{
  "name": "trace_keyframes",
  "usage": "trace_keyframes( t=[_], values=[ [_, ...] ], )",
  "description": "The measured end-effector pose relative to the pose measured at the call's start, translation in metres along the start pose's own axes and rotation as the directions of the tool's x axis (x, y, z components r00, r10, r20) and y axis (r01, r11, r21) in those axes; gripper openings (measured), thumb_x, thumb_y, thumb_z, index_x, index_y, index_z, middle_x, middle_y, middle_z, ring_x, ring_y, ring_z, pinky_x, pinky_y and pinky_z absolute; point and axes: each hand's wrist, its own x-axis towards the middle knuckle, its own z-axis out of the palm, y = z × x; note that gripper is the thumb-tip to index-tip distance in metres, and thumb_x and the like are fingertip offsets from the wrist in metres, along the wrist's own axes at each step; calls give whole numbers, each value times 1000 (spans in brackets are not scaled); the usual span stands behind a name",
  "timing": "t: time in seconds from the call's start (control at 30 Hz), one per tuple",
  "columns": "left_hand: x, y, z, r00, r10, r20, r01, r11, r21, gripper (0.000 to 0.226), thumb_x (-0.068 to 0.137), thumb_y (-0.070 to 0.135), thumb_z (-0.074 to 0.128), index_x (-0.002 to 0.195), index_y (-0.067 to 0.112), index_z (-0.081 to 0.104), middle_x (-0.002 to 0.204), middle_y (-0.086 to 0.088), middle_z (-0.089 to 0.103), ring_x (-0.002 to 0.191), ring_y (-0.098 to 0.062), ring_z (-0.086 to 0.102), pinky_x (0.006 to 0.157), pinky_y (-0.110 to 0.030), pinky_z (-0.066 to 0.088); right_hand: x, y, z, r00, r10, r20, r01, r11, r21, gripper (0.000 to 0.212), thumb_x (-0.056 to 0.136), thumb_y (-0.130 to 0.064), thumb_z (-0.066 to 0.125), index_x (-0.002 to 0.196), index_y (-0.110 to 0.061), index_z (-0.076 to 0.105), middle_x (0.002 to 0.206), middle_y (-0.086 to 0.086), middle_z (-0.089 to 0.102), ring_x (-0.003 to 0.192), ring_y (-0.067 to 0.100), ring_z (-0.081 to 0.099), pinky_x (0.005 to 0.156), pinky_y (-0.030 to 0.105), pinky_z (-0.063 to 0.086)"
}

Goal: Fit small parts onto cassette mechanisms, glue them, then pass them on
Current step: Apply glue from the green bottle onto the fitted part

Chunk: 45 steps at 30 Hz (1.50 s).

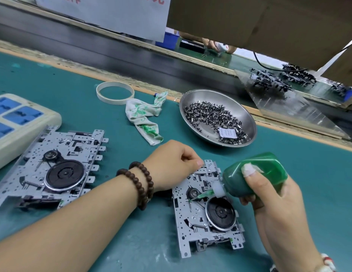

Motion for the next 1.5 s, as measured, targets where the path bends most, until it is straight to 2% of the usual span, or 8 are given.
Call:
trace_keyframes(
  t=[0.27,0.4,0.5,0.7,1.23,1.33,1.4,1.5],
  values=[
    [0,1,0,1000,-6,10,6,1000,-2,15,88,30,60,77,25,69,76,8,68,65,-1,53,63,-9,42,0,-2,1,1000,6,-2,-6,1000,-2,21,62,-43,69,71,-24,67,61,-5,61,54,4,52,45,14,41],
    [1,0,0,1000,-2,8,2,1000,-1,14,88,29,60,82,22,70,75,9,66,65,0,53,64,-9,42,0,-2,0,1000,15,2,-15,1000,-17,43,55,-60,76,74,-23,68,64,-4,63,57,5,56,47,15,43],
    [1,0,0,1000,-1,6,1,1000,0,14,88,29,60,81,22,70,71,12,64,63,1,52,63,-8,41,0,-2,0,1000,21,5,-21,1000,5,22,61,-43,70,71,-23,68,61,-5,61,55,5,54,46,14,42],
    [1,0,0,1000,1,9,-1,1000,-8,14,88,29,60,78,25,69,68,14,63,60,3,51,59,-6,40,0,-2,-1,999,36,9,-36,999,25,5,71,-25,64,68,-24,68,60,-6,61,53,4,55,45,13,42],
    [1,-1,0,1000,11,1,-11,1000,-5,14,88,29,60,80,23,70,68,13,63,61,1,52,61,-9,42,0,-2,0,998,59,10,-59,998,-1,6,71,-23,61,69,-23,67,60,-5,60,52,3,53,44,11,41],
    [1,0,0,1000,13,1,-13,1000,-11,15,88,27,60,83,19,71,70,10,64,61,0,51,62,-10,42,1,-4,-2,996,85,0,-85,996,7,10,68,-31,70,68,-23,66,61,-5,59,54,6,53,45,13,42],
    [1,-1,0,1000,8,2,-8,1000,-29,15,88,26,61,83,16,71,77,4,68,66,-4,54,69,-16,46,1,-6,-2,991,136,-6,-135,989,66,16,64,-36,76,67,-24,66,62,-2,59,53,7,53,43,14,41],
    [0,-1,1,999,-34,-13,32,986,-164,14,87,24,61,83,15,72,87,-7,72,74,-9,58,81,-26,50,3,-8,-5,967,256,-17,-243,936,253,12,64,-18,71,75,-22,66,62,4,60,44,9,52,36,15,40]
  ],
)
